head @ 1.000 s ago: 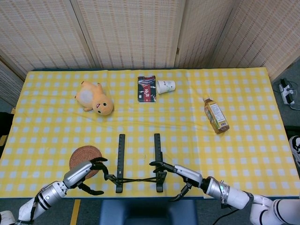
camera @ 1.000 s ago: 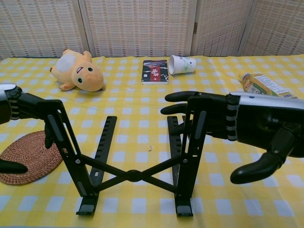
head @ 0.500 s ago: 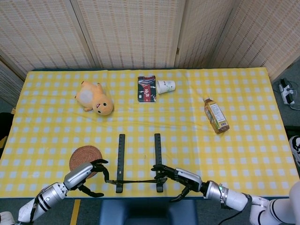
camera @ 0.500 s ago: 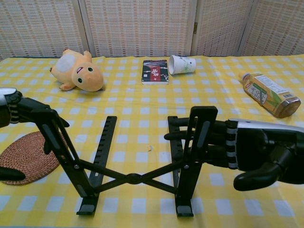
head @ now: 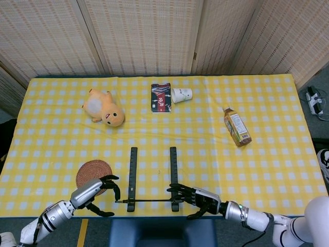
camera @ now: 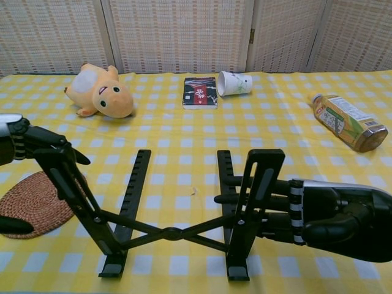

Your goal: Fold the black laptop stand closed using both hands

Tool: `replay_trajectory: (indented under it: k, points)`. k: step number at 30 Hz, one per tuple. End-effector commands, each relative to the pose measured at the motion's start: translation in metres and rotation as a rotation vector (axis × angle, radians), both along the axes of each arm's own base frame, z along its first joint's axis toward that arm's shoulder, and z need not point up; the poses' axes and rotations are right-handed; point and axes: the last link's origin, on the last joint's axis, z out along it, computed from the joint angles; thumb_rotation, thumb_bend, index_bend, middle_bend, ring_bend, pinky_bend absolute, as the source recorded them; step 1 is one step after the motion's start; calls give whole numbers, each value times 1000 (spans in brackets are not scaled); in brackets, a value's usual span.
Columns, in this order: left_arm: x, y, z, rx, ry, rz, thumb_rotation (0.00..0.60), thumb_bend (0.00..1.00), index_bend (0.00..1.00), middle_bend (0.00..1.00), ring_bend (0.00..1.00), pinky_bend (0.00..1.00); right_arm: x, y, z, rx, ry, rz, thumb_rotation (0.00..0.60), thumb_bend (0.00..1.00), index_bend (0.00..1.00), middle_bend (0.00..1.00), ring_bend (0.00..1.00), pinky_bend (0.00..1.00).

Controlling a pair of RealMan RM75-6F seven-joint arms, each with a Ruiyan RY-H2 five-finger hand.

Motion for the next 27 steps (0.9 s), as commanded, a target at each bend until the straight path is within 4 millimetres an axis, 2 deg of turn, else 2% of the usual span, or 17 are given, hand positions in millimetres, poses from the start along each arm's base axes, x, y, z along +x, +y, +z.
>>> replay_trajectory:
  k: [1, 7, 12, 17, 23, 27]
  points:
    - [0, 0, 0, 1, 0, 1, 600, 175, 502, 560, 430, 182, -1, 2, -2, 16, -5, -12, 600, 151, 0, 78, 147, 0]
    - [-1, 1, -1, 10, -5, 10, 600, 174, 466, 552, 382, 182, -2, 4, -2, 13, -8, -15, 600, 150, 0, 78, 147, 0]
    - [-4, 4, 0, 44, -3, 12, 600, 175, 380, 434, 264, 182, 2, 2, 3, -17, -14, 18, 600, 150, 0, 78, 148, 0]
    - [-10, 6, 1, 134, 61, -13, 600, 175, 293, 347, 189, 166, 16, -7, 19, -129, 1, 127, 600, 150, 0, 78, 149, 0]
    - [-14, 1, -5, 158, 129, -27, 600, 175, 305, 346, 187, 162, 41, -9, 40, -193, 3, 236, 600, 151, 0, 78, 149, 0]
    - [-14, -2, -12, 176, 174, -47, 600, 175, 343, 346, 196, 164, 45, -6, 47, -223, 42, 286, 600, 150, 0, 78, 148, 0]
